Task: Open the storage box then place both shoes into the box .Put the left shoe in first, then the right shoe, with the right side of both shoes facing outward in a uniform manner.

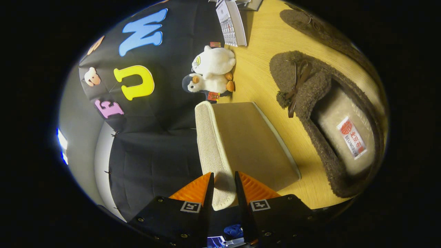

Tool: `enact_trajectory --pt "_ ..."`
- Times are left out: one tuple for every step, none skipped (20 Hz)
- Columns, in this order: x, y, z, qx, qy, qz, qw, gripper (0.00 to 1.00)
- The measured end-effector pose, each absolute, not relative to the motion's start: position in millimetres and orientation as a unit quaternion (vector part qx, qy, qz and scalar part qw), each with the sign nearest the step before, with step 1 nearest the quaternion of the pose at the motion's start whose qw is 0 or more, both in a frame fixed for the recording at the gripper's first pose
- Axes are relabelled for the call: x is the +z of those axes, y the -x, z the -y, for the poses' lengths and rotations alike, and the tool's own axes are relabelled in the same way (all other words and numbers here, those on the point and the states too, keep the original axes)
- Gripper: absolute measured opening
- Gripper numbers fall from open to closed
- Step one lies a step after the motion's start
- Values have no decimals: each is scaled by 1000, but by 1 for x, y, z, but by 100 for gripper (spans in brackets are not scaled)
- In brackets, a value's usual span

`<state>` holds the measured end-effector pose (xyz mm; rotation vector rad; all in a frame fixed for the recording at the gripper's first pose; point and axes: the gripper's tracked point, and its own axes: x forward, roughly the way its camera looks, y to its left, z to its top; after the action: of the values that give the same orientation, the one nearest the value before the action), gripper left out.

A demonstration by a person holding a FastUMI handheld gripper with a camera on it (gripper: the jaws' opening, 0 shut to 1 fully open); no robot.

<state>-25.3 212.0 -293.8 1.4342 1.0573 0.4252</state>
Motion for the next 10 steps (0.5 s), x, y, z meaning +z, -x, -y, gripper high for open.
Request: enact_trajectory --pt "-293 26 -212 186 -621 -459 608 37" --pt "-292 26 -212 188 -621 -459 608 37" --pt "-290 28 -214 194 -620 -459 607 37" --pt "-289 29 -215 201 -616 -461 607 37" --pt "-287 32 -218 209 -613 -463 606 37" --pt "-286 32 -218 212 -609 -463 608 37" --pt "-284 34 -219 217 -606 -463 609 37" --pt "-290 29 -232 221 -600 -459 617 37" --pt "-282 16 -193 189 -619 -445 619 37" --pt "-285 -5 -215 196 -633 -434 611 0"
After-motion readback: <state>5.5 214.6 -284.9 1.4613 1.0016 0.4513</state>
